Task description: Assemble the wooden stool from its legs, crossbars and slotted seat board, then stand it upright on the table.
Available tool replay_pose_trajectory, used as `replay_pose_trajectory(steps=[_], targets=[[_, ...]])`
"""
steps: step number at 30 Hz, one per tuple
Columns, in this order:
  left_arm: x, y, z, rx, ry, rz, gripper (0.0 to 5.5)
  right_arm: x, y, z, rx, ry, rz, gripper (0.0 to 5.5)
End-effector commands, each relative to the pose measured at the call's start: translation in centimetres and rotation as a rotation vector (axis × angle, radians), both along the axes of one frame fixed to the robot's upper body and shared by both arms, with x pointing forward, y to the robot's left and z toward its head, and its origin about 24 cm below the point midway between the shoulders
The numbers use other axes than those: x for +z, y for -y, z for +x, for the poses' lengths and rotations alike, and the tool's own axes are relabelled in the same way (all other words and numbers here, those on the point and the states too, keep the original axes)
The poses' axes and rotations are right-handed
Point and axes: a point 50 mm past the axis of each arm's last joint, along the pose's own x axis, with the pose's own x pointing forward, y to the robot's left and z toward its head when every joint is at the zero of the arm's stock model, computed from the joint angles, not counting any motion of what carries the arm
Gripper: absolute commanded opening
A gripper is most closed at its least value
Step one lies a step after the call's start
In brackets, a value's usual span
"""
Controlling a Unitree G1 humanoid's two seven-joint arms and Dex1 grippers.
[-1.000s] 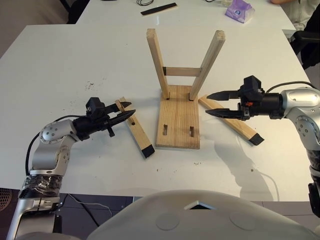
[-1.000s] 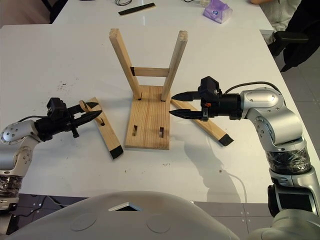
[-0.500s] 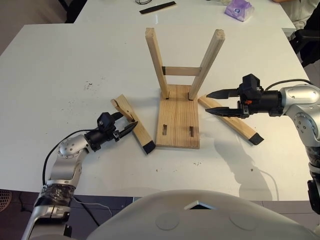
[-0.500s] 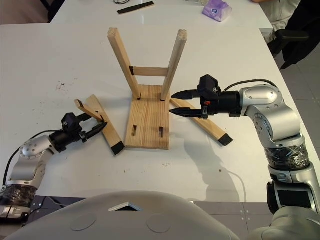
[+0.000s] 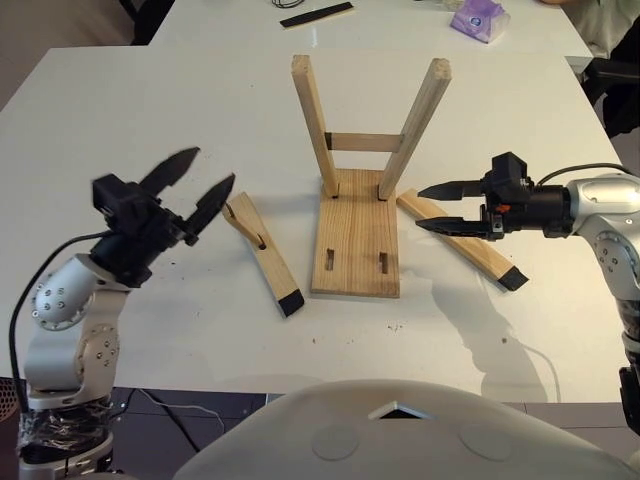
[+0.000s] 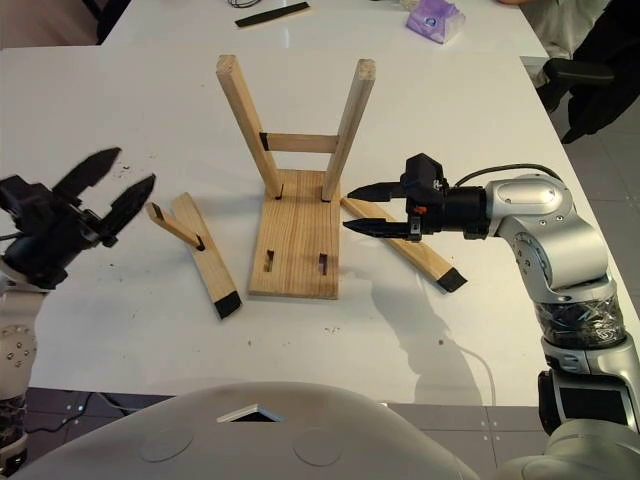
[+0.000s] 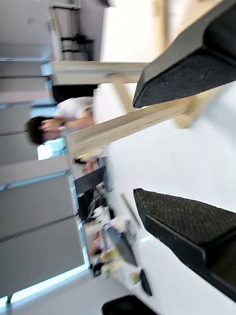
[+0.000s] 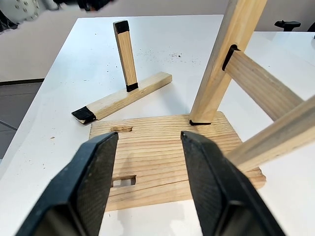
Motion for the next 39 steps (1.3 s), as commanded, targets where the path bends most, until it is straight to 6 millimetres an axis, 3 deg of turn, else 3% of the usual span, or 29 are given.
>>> replay_pose_trajectory(steps=[1,9,15,18,21,24,26,28,30,33,36,38,39], targets=[[1.8,1.1,1.0,-0.009,0.033,-0.054,3.03,0.3,0.0,-0.1,0.006,0.019,-0.015,2.36],[1.9,0.3,4.0,0.055,-0.100,-0.076,3.03,-0.1,-0.5,-0.2,0.008,0.017,-0.011,2.36],[3.8,0.7,4.2,-0.028,-0.127,-0.162,3.03,-0.3,-0.5,-0.2,0.000,0.012,-0.007,2.36],[3.8,1.4,4.3,-0.047,-0.133,-0.155,3.03,-0.3,-0.6,-0.3,0.000,0.010,-0.002,2.36],[-0.1,2.3,4.8,-0.057,-0.275,-0.190,3.03,-0.5,-0.6,-0.5,-0.004,0.006,0.000,2.36],[-7.0,4.1,4.4,-0.063,-0.512,-0.128,3.03,-0.7,-0.8,-0.3,-0.001,-0.001,0.005,2.36],[-8.1,4.1,4.0,-0.055,-0.537,-0.131,3.03,-0.5,-0.9,-0.1,0.008,-0.001,0.004,2.36],[-6.1,3.3,4.5,-0.031,-0.467,-0.200,3.03,-0.4,-0.6,-0.1,0.009,-0.001,0.002,2.36],[-3.0,2.2,5.4,-0.008,-0.360,-0.256,3.03,-0.4,-0.5,-0.1,0.004,-0.002,0.001,2.36],[3.6,1.2,5.7,-0.017,-0.144,-0.271,3.03,-0.4,-0.5,-0.2,0.004,-0.003,0.005,2.36],[8.9,2.3,4.5,-0.106,0.011,-0.238,3.03,-0.4,-0.5,-0.3,-0.003,-0.003,0.010,2.36],[9.3,4.3,3.5,-0.177,-0.012,-0.164,3.03,-0.4,-0.4,-0.2,-0.009,-0.001,0.013,2.36],[7.9,5.9,2.7,-0.220,-0.077,-0.111,3.03,-0.4,-0.4,-0.2,-0.013,-0.001,0.014,2.36]])
